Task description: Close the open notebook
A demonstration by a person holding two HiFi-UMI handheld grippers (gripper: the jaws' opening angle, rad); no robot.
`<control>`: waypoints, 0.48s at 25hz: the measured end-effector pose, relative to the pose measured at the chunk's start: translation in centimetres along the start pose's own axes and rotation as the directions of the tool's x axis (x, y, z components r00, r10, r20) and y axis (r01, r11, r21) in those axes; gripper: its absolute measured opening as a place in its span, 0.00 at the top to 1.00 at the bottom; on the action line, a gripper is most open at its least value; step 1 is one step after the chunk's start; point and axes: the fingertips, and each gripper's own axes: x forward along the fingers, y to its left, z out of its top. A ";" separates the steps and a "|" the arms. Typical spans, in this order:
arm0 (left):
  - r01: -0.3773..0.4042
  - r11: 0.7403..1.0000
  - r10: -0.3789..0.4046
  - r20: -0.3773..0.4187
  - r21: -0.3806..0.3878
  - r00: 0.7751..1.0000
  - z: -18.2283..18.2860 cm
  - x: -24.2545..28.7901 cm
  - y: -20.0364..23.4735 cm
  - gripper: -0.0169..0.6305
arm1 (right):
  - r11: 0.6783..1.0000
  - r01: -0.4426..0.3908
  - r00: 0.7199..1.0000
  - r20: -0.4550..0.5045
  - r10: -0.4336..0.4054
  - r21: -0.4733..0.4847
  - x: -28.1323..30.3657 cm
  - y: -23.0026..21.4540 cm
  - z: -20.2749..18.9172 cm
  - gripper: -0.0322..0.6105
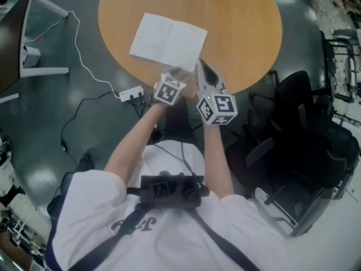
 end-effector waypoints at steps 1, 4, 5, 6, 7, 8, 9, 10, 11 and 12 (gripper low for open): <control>-0.025 1.000 0.025 0.013 -0.014 1.000 0.0 -0.5 0.8 0.72 | 1.000 -0.001 1.000 -0.004 0.001 0.001 0.1 0.1 -0.1 0.92; -0.102 0.991 0.107 0.062 -0.083 0.992 0.3 -2.5 3.9 0.72 | 1.000 -0.008 1.000 -0.015 0.008 0.002 0.5 0.4 -0.6 0.92; -0.126 0.986 0.136 0.077 -0.113 0.988 0.4 -3.3 5.0 0.72 | 1.000 -0.010 1.000 -0.018 0.010 0.003 0.6 0.6 -0.6 0.92; -0.152 0.978 0.165 0.088 -0.142 0.982 0.6 -4.1 6.3 0.72 | 1.000 -0.013 1.000 -0.022 0.013 0.004 0.6 0.7 -0.7 0.92; -0.178 0.969 0.196 0.094 -0.169 0.976 0.6 -4.9 7.6 0.72 | 1.000 -0.014 1.000 -0.026 0.014 0.005 0.7 0.8 -0.7 0.92; -0.207 0.960 0.228 0.096 -0.191 0.969 0.5 -5.7 9.0 0.72 | 1.000 -0.015 0.999 -0.030 0.015 0.007 0.7 0.9 -0.7 0.92; -0.237 0.949 0.261 0.096 -0.206 0.961 0.3 -6.4 10.5 0.72 | 1.000 -0.016 0.999 -0.032 0.016 0.011 0.7 1.0 -0.8 0.92; -0.268 0.939 0.293 0.095 -0.217 0.951 0.1 -7.1 12.0 0.72 | 1.000 -0.017 0.999 -0.034 0.017 0.014 0.8 1.0 -0.8 0.92; -0.296 0.928 0.324 0.095 -0.227 0.941 -0.1 -7.7 13.5 0.72 | 1.000 -0.020 0.999 -0.035 0.020 0.015 0.8 1.1 -0.8 0.92; -0.318 0.917 0.349 0.095 -0.241 0.932 -0.2 -8.2 14.8 0.72 | 1.000 -0.024 0.999 -0.036 0.025 0.014 0.9 1.2 -0.8 0.92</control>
